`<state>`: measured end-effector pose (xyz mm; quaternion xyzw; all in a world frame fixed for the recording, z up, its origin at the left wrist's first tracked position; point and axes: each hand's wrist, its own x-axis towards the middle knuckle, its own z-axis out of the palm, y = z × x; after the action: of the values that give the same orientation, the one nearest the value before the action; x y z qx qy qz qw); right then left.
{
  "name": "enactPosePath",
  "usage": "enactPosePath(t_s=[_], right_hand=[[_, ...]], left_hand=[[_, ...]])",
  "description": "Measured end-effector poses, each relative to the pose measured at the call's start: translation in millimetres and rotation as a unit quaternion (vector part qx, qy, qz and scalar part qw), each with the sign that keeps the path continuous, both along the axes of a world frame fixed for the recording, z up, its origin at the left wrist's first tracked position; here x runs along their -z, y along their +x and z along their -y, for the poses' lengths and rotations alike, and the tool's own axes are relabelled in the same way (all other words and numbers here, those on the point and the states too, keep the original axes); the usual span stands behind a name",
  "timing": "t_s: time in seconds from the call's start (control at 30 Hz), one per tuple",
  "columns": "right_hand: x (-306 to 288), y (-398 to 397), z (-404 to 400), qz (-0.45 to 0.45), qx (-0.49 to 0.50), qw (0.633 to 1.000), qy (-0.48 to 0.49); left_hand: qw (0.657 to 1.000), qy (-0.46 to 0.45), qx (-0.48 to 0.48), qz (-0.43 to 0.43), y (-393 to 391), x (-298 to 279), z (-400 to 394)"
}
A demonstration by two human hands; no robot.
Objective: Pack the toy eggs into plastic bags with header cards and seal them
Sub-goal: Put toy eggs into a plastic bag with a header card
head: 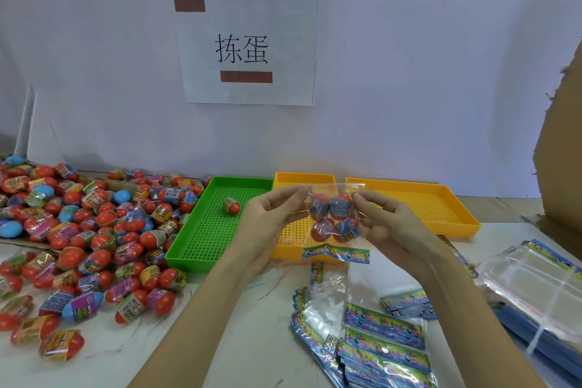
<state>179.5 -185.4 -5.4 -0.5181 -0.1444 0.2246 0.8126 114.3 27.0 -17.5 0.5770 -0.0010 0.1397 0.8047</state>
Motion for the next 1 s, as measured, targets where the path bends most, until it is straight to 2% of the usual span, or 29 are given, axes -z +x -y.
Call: enactPosePath(t_s=[0.13,0.27,0.43,0.53,0.67,0.83,1.0], right_hand=[[-2.0,-2.9,-1.9,0.012,-0.01,1.0,-0.014],[-0.9,-4.3,-3.5,0.072,0.04,0.994,-0.066],[-0.5,-5.2,-2.4,0.125,0.086,0.985,-0.081],[0.9,-5.5,-4.2,0.122,0.097,0.985,-0.079],[4.7,-5.7,-8.9,0.117,0.111,0.983,-0.083],[6.8,-9.0,-14.1,0.18,0.065,0.969,-0.159],[7.5,-4.1,-10.1,0.165,0.091,0.972,-0.142]], left_hand=[[1.0,-0.003,-0.031,0.004,1.0,2.1,1.4],[1.0,0.01,-0.024,0.003,1.5,3.5,-1.7],[0.998,0.04,-0.039,0.014,1.3,4.4,0.4],[0.999,0.042,-0.026,0.013,1.8,6.2,2.8],[0.992,0.109,-0.069,0.001,3.3,10.2,7.6],[0.989,0.096,-0.108,-0.003,4.4,10.3,8.2],[0.991,0.098,-0.095,0.004,4.5,9.6,8.9]])
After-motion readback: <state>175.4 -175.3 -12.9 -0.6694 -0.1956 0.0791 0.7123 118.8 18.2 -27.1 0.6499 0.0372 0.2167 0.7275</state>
